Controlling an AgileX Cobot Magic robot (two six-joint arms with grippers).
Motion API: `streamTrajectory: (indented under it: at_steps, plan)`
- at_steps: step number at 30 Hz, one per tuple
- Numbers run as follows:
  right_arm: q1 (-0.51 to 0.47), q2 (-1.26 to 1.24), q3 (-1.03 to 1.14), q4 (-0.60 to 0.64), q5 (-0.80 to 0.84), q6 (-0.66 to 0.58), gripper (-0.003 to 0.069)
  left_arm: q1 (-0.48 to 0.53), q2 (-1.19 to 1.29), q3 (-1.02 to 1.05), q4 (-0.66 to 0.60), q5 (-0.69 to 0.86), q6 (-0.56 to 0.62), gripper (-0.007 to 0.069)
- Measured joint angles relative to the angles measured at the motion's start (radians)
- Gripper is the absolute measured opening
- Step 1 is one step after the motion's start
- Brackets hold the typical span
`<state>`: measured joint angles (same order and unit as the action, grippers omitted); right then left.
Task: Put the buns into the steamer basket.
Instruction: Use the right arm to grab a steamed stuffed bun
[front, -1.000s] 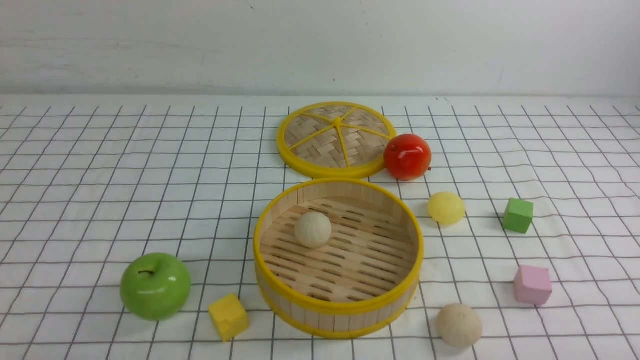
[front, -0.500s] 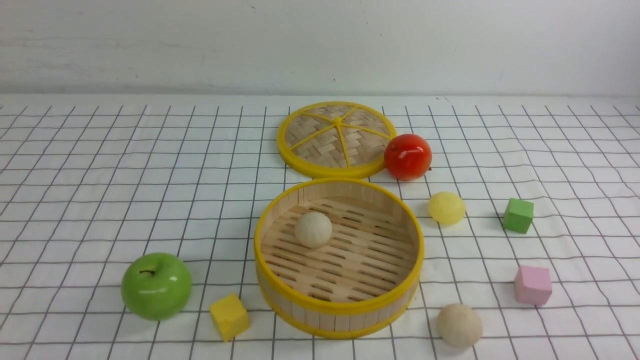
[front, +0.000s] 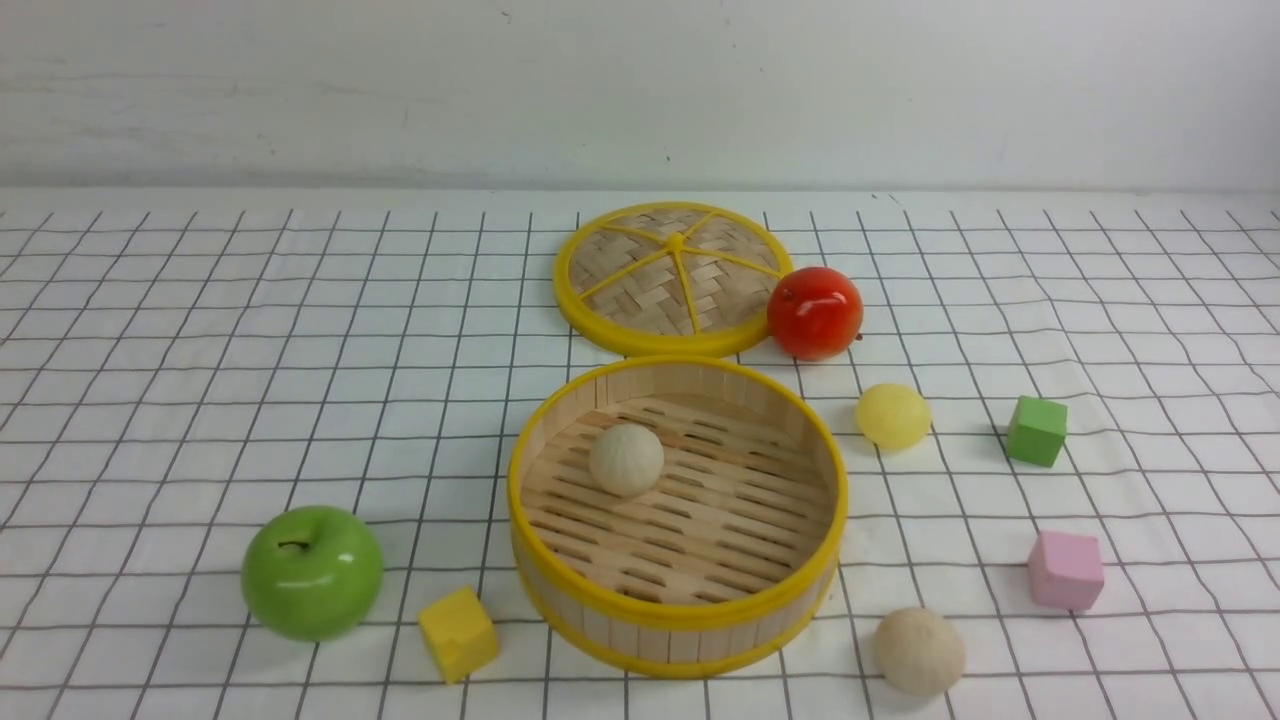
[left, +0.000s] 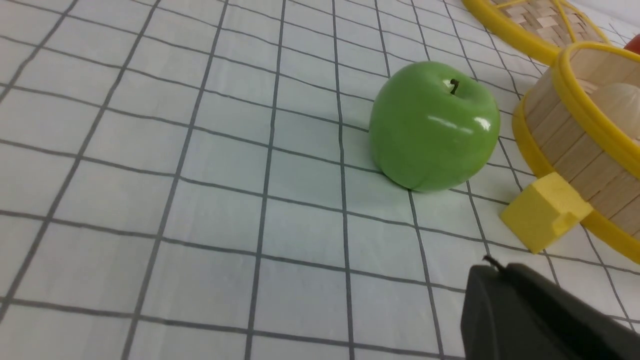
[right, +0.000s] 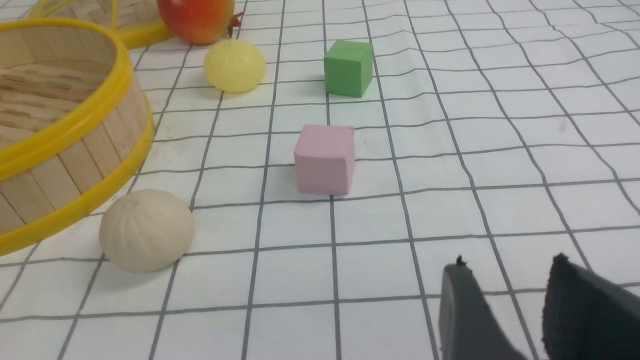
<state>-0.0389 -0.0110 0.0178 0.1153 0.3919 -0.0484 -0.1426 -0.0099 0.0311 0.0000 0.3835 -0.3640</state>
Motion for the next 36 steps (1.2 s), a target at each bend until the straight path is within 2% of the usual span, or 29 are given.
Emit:
streamTrajectory:
  at_steps: [16,23,29,36]
  plan:
    - [0.000,0.000,0.002,0.001,-0.021,0.000,0.0239,0.000,0.000,0.000,0.026,0.000,0.000,0.0008]
    - [0.000,0.000,0.010,0.152,-0.220,0.000,0.0239,0.013,0.000,0.000,0.026,0.000,0.000,0.0018]
    - [0.000,0.000,0.009,0.384,-0.412,0.026,0.0239,0.016,0.000,0.000,0.026,0.000,0.000,0.0018]
    - [0.000,0.000,-0.165,0.430,-0.374,0.048,0.0239,0.016,0.000,0.000,0.026,0.000,0.000,0.0023]
